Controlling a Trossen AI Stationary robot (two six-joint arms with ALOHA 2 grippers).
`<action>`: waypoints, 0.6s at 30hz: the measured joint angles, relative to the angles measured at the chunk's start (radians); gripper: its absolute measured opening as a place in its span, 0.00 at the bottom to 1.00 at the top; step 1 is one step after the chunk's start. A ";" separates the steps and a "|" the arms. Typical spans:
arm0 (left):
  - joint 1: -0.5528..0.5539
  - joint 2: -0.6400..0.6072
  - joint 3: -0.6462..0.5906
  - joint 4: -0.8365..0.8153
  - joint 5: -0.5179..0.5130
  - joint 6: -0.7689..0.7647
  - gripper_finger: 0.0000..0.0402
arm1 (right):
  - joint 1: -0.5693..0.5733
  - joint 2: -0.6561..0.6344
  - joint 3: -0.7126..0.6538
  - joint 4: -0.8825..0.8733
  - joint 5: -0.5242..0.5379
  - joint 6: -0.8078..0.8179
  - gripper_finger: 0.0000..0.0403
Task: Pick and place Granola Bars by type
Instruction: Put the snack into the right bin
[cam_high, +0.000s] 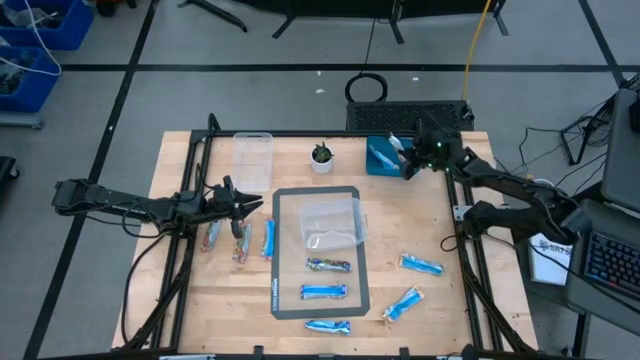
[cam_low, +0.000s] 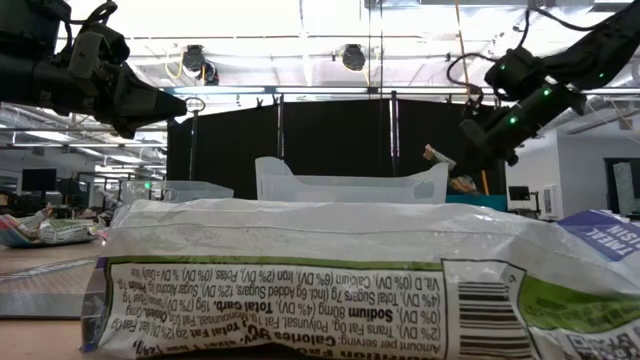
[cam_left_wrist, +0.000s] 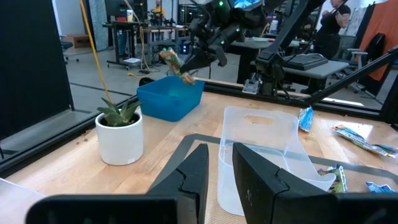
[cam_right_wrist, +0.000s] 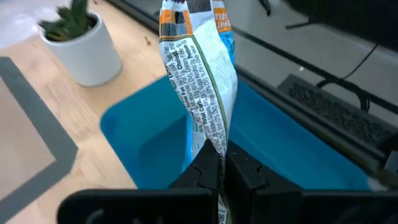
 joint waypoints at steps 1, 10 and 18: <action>0.000 0.000 0.000 0.000 0.000 0.000 0.20 | -0.004 0.011 0.000 0.000 0.000 -0.001 0.00; 0.000 0.000 0.000 0.000 0.000 0.000 0.20 | -0.012 0.058 0.000 -0.008 0.000 -0.001 0.00; 0.000 0.000 0.000 0.000 0.000 0.000 0.20 | -0.012 0.066 0.000 -0.005 0.033 0.002 0.02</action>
